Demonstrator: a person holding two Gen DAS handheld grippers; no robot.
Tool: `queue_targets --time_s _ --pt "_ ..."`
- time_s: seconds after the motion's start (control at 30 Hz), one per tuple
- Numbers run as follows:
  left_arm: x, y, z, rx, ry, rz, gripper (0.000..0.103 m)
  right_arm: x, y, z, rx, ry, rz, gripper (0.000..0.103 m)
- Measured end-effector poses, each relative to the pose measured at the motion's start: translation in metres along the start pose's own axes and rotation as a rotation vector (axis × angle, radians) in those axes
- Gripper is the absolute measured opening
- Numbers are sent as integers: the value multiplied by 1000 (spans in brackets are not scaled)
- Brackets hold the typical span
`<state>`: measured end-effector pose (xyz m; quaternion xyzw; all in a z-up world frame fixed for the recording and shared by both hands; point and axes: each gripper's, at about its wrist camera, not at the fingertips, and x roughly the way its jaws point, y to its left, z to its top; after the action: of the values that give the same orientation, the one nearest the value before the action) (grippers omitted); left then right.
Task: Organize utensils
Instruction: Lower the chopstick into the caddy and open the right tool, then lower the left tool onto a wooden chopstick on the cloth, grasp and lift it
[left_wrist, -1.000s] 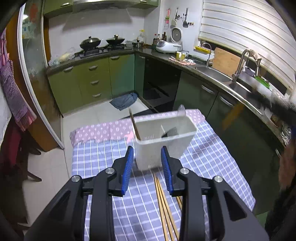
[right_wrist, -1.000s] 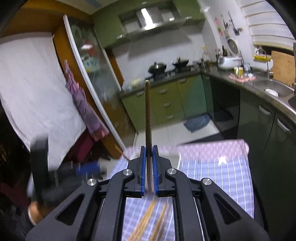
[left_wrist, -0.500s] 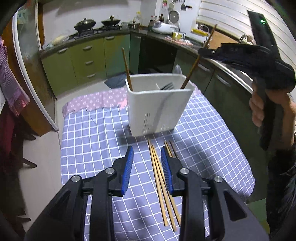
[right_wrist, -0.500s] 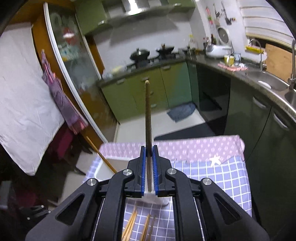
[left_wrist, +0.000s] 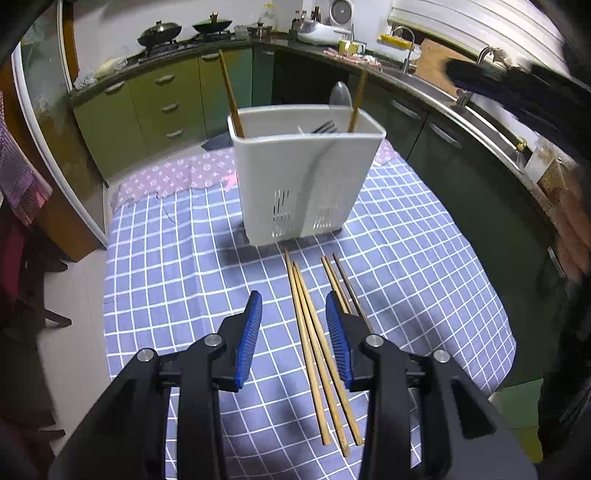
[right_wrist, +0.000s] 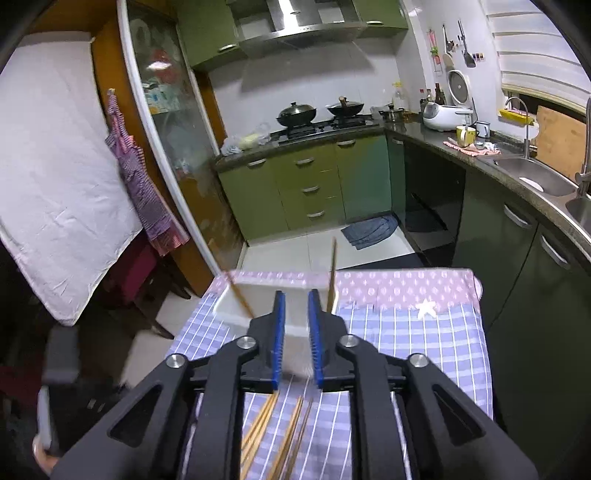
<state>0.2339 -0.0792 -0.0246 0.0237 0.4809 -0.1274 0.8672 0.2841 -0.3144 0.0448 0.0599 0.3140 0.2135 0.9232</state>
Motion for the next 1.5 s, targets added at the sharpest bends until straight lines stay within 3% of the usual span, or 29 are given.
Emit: queue_targets --time_s 0.13,0.33,0.53,0.73,0.97,1.17,1.5 --pt "23 -1 -6 -18 66 2 41 -9 -7 -49 -13 80 -24 17" --pt "68 -4 -11 -23 197 39 41 15 -37 -112 47 226 -81 17" --pt "98 -2 -12 -57 285 21 39 38 -54 -152 73 329 -97 17" --pt "114 -5 -11 -43 320 63 32 52 -60 -158 81 368 -86 17" --pt "122 -8 -10 -22 342 81 31 55 -61 -159 92 380 -74 17" --pt "133 -16 -8 10 369 103 10 55 -61 -159 95 387 -61 23" --pt "149 -26 6 4 393 99 10 60 -55 -161 78 413 -58 23"
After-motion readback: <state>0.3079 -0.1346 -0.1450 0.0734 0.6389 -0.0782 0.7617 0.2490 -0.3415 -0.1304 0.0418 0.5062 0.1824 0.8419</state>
